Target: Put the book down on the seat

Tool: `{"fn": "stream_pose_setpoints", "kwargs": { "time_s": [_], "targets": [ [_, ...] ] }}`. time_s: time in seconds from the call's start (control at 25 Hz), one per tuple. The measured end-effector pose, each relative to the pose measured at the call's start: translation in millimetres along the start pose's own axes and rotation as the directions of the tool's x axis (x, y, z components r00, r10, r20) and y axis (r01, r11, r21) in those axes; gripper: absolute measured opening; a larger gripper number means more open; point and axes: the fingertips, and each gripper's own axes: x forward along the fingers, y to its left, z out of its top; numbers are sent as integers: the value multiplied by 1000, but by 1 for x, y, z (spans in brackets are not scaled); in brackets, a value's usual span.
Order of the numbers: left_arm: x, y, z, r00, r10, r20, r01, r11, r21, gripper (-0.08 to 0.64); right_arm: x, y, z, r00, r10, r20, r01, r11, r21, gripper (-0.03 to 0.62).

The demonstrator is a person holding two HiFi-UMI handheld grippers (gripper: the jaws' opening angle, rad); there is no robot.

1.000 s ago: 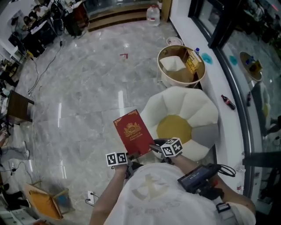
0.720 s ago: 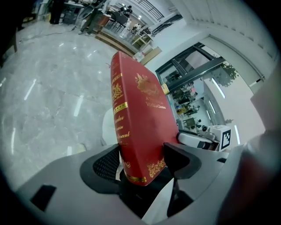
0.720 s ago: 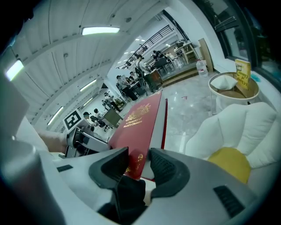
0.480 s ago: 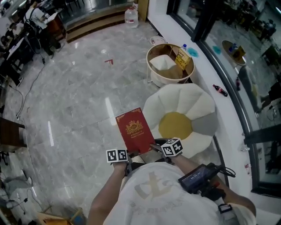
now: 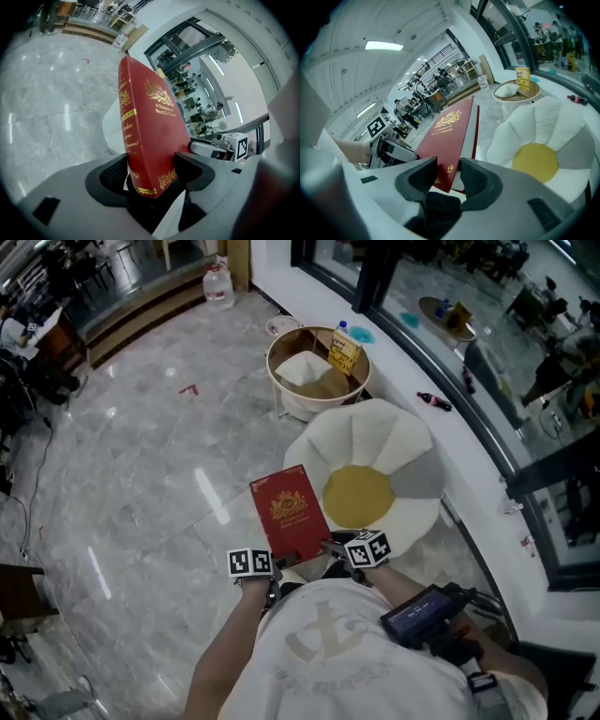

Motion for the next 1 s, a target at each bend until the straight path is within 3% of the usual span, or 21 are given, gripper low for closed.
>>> {"fn": "stream_pose_setpoints", "kwargs": {
  "time_s": [0.36,1.0],
  "targets": [
    [32,-16,31,992,-25,-121,41,990,132,325,-14,-33,3,991,-95,98,83,989,127,166],
    [98,-51,100,970,20,-241,39,971,235,325,-30,-115,38,975,-156,160,112,960,258,166]
  ]
}}
